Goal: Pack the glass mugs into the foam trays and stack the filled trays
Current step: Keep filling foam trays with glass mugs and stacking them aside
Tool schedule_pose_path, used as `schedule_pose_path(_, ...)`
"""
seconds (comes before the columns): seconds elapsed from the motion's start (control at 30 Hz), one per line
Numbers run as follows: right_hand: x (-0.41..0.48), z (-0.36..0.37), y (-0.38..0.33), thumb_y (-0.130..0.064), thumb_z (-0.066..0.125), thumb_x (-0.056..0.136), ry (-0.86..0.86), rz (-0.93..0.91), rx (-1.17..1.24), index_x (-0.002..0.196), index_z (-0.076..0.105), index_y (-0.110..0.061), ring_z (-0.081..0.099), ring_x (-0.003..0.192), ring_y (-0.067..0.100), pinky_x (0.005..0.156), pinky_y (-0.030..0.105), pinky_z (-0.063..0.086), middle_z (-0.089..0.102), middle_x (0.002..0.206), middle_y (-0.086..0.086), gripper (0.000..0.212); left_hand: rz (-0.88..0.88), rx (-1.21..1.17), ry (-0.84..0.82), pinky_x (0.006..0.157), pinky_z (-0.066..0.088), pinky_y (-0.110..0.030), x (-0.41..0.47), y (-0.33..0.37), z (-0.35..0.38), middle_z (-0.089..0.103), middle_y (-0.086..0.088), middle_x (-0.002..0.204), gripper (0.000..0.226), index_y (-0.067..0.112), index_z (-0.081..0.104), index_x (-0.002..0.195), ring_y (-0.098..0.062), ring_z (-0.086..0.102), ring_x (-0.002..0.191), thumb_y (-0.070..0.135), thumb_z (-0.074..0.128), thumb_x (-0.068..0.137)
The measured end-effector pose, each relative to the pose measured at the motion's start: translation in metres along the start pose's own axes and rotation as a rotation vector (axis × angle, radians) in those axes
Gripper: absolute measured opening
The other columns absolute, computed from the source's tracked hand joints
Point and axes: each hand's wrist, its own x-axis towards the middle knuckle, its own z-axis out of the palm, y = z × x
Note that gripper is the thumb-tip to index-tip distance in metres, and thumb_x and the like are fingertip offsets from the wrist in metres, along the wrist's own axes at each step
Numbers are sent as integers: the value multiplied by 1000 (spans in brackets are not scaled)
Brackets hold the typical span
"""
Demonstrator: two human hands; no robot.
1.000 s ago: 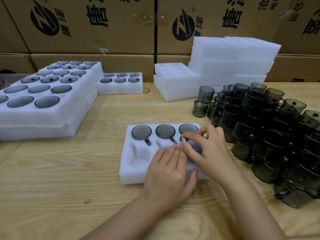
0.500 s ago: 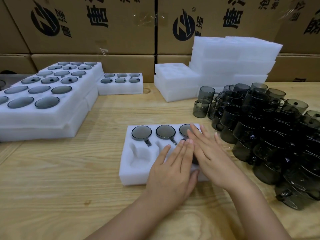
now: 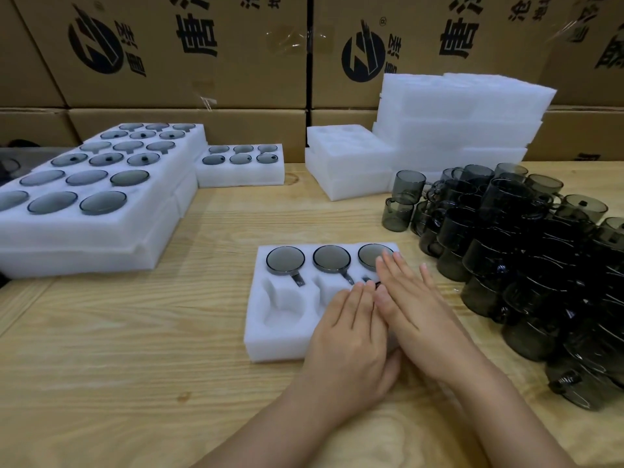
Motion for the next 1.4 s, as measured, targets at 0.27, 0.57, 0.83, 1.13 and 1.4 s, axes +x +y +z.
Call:
schedule_pose_path(0.27, 3, -1, 2, -73, -9, 72, -104, 82, -1, 150, 1, -29, -32, 133, -3, 111, 24, -16, -19, 153, -17, 90, -15, 44, 91, 90, 53, -36, 2, 5, 6, 70, -17, 109, 45, 0, 73, 104, -28, 66, 107, 32, 49, 82)
schedule_pose_path(0.57, 25, -68, 2, -41, 50, 89, 666, 50, -164, 119, 60, 1, 44, 125, 37, 105, 44, 33, 53, 130, 21, 53, 14, -2, 105, 101, 46, -46, -13, -5, -1, 58, -10, 133, 56, 7, 59, 129, -21, 54, 125, 45, 46, 89)
schedule_pose_path(0.83, 80, -143, 71, -55, 49, 90, 104, 693, -502, 91, 59, -5, 49, 105, 41, 88, 45, 46, 56, 102, 21, 51, 21, -81, 183, 101, 45, -46, -10, -7, -4, 61, -6, 130, 51, 9, 61, 127, -20, 54, 125, 40, 50, 88)
schedule_pose_path(1.13, 77, -129, 79, -43, 58, 89, 236, 579, -445, 79, 63, 1, 48, 103, 41, 83, 43, 46, 55, 101, 26, 45, -145, -73, 215, 101, 37, -48, -7, -18, -3, 63, -7, 127, 51, 7, 61, 126, -24, 59, 119, 39, 47, 89)
schedule_pose_path(1.4, 38, -104, 3, -34, 79, 67, 490, 160, 171, 67, 62, -26, 49, 101, 14, 86, 29, 38, 52, 103, -6, 19, -347, -93, 267, 95, 45, -47, -2, -50, -15, 67, -6, 116, 55, 3, 60, 125, -25, 64, 106, 41, 47, 89)
